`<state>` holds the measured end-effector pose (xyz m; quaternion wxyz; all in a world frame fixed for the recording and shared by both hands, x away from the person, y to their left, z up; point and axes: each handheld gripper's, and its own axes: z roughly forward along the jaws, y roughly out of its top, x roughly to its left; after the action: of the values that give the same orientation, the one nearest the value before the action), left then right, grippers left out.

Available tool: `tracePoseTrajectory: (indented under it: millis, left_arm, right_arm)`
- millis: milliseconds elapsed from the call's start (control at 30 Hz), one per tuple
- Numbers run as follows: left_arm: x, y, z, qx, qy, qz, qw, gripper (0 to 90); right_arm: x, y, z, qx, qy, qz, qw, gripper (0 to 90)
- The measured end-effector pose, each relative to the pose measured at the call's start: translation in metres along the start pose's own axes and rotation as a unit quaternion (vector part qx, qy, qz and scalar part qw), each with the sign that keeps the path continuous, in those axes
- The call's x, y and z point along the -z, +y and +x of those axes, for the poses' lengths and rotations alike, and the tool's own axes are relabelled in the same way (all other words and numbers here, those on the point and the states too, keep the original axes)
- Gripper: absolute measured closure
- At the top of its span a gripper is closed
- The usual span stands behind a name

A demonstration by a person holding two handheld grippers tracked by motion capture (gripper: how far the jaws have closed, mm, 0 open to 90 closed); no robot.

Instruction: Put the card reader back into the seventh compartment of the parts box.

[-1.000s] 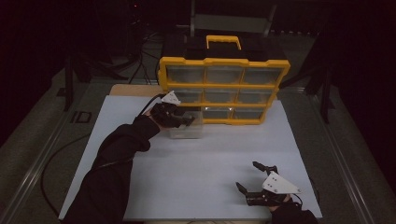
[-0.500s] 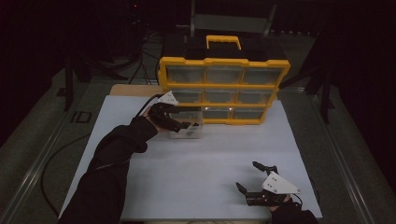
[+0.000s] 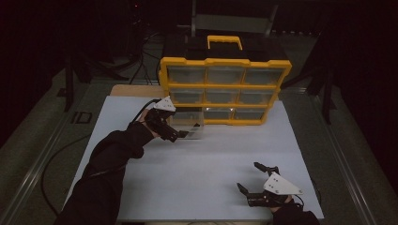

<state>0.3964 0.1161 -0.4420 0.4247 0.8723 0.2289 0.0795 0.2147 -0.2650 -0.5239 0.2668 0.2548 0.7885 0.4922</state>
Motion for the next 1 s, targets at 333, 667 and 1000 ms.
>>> tracePoseTrajectory:
  millis: [333,667,1000]
  left_arm:
    - [0.011,-0.012,-0.016,-0.004,0.002,-0.017,0.9998,0.0]
    - [0.019,-0.030,-0.031,-0.009,0.002,-0.013,0.9999,0.0]
    - [0.024,-0.047,-0.042,-0.008,0.010,-0.021,0.9997,0.0]
  right_arm:
    - [0.000,0.000,0.000,0.001,0.000,0.000,1.0000,8.9]
    - [0.000,0.000,0.000,0.004,-0.001,0.000,1.0000,8.9]
    - [0.000,0.000,0.001,0.000,-0.002,0.002,1.0000,8.9]
